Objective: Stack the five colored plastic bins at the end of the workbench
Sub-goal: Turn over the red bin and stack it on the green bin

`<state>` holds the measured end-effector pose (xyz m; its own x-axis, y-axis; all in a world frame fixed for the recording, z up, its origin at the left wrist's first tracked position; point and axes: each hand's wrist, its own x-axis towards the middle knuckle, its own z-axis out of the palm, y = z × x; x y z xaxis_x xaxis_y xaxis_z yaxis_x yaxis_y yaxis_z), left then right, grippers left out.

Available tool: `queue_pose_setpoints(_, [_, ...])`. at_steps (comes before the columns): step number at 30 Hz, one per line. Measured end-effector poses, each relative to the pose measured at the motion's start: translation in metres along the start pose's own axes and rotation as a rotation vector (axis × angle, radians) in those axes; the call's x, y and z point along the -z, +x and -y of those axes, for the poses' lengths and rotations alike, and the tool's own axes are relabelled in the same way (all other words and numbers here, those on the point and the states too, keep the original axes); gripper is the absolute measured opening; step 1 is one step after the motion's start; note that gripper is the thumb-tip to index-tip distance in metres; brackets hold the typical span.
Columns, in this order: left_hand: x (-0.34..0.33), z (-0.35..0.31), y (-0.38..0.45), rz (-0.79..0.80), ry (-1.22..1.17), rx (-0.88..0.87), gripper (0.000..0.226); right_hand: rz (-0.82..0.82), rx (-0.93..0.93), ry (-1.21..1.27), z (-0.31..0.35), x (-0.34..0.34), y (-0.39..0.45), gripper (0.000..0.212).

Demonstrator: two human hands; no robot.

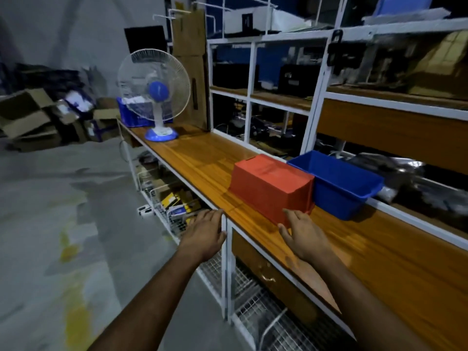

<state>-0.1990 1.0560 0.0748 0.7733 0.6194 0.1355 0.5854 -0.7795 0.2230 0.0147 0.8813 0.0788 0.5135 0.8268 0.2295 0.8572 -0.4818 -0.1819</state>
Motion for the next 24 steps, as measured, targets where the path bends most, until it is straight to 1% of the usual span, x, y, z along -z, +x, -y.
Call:
queue_pose_setpoints(5, [0.002,0.021,0.078,0.08,-0.026,-0.058,0.067,-0.028,-0.132,0.012,0.004,-0.001,0.078,0.052])
queue_pose_setpoints(9, [-0.009,0.034,0.152,0.115,-0.051,-0.133,0.07,-0.115,-0.202,0.008,-0.013,-0.007,0.141,0.055])
queue_pose_setpoints(11, [-0.016,0.039,0.189,0.126,-0.1,-0.148,0.071,-0.122,-0.245,-0.002,-0.023,-0.008,0.17,0.055])
queue_pose_setpoints(14, [-0.021,0.043,0.24,0.139,-0.129,-0.182,0.07,-0.14,-0.404,-0.005,-0.038,-0.015,0.205,0.052])
queue_pose_setpoints(16, [-0.021,0.049,0.274,0.112,-0.121,-0.2,0.069,-0.209,-0.545,0.025,-0.043,-0.022,0.216,0.049])
queue_pose_setpoints(18, [-0.024,0.057,0.311,0.084,-0.105,-0.239,0.066,-0.27,-0.695,0.08,-0.052,-0.029,0.223,0.052])
queue_pose_setpoints(21, [-0.03,0.061,0.354,0.125,-0.134,-0.291,0.062,-0.24,-0.846,0.219,-0.067,-0.039,0.222,0.065])
queue_pose_setpoints(24, [-0.038,0.06,0.393,0.168,-0.178,-0.385,0.059,-0.184,-0.931,0.351,-0.072,-0.047,0.223,0.075])
